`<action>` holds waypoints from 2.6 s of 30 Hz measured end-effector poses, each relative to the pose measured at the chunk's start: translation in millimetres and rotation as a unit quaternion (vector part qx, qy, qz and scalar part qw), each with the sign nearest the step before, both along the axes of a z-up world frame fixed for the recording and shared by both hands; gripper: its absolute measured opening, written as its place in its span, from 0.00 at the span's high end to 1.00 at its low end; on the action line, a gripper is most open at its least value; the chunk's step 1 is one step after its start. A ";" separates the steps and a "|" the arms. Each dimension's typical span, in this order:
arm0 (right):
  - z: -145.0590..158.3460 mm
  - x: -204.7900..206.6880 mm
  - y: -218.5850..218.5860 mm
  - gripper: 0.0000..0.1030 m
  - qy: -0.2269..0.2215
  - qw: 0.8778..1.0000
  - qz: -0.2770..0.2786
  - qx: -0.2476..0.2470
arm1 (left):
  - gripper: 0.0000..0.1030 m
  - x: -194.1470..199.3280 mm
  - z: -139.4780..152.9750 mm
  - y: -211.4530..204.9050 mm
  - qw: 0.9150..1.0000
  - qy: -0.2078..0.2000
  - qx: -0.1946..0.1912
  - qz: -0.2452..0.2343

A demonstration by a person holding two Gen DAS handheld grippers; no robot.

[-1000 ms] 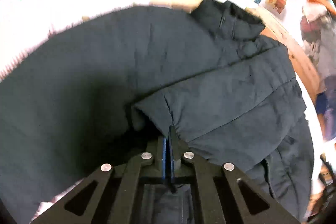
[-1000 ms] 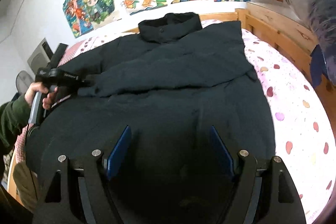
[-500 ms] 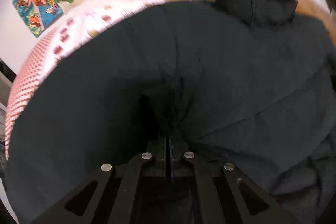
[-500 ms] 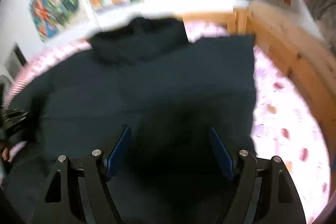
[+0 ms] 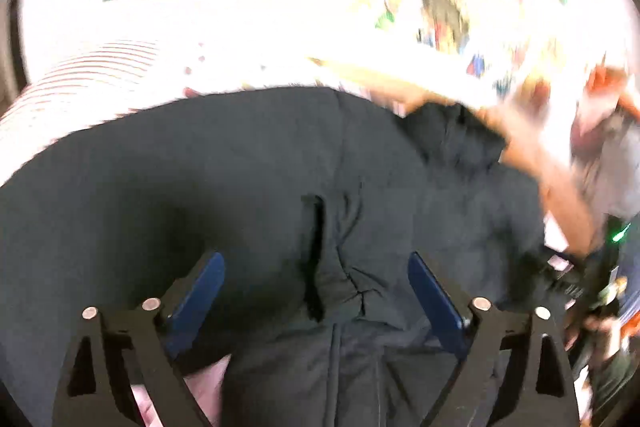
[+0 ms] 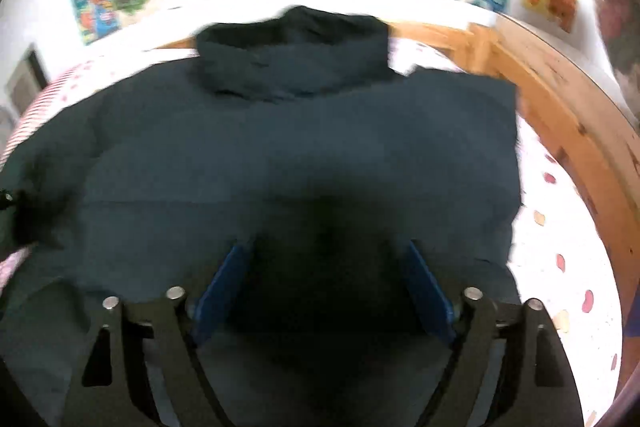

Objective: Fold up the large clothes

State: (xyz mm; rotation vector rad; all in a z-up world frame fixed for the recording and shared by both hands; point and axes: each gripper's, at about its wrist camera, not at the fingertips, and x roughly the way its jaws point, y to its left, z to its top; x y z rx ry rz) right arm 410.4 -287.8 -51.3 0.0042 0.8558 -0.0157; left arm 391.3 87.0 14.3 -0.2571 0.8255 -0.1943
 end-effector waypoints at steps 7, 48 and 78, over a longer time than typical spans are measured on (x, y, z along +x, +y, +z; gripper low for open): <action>8.4 3.6 114.3 0.19 0.033 0.988 0.148 0.027 | 0.04 -106.2 -1.4 99.1 0.991 0.020 -0.079 0.108; 38.0 -58.2 63.7 0.06 -0.016 0.996 0.049 0.068 | 0.90 -78.5 145.8 -9.8 0.965 -0.206 0.146 0.076; -33.8 -89.6 -117.6 0.06 -0.050 0.935 -0.024 0.350 | 0.84 -23.0 -13.8 -246.5 0.959 0.051 0.044 -0.275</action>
